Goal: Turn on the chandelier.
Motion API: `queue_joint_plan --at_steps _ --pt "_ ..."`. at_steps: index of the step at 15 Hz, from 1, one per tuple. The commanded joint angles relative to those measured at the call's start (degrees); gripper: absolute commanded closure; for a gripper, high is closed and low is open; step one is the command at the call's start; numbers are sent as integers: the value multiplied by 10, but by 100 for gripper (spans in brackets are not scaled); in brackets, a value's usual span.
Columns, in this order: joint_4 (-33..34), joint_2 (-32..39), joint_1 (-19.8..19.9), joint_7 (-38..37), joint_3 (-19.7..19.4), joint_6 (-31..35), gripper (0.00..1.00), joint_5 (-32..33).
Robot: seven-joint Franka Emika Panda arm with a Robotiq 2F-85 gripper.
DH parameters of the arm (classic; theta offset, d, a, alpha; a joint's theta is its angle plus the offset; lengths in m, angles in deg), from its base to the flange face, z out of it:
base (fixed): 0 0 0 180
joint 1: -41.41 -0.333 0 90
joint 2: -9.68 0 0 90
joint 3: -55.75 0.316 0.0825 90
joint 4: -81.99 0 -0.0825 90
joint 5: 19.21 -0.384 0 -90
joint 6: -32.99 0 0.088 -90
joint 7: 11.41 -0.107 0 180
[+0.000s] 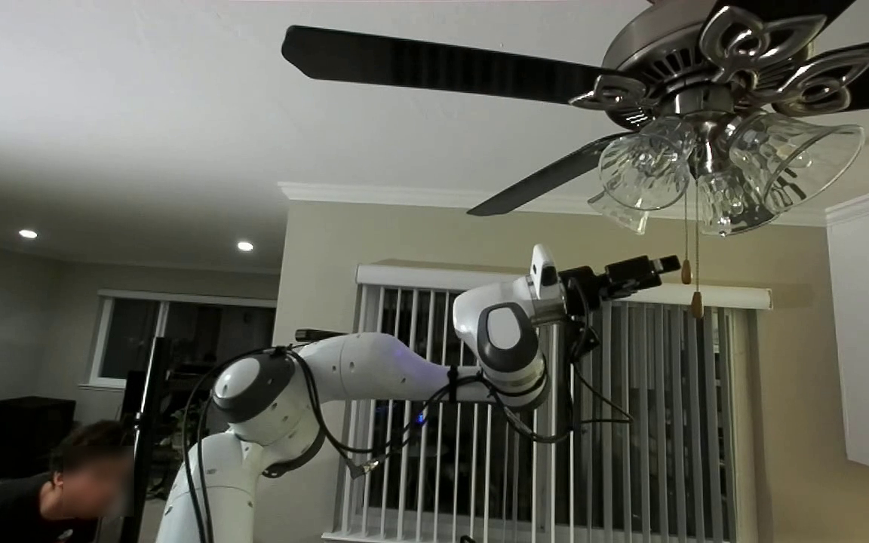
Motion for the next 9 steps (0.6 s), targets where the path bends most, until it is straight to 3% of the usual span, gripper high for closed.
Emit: queue_joint_plan --at_steps 1,7,8,9 --pt "16 27 22 33 27 -10 0 -6" --pt "28 40 49 33 45 -16 0 -6" --pt "28 41 50 33 45 -17 25 -6" --pt "27 43 49 35 45 -17 26 -5"
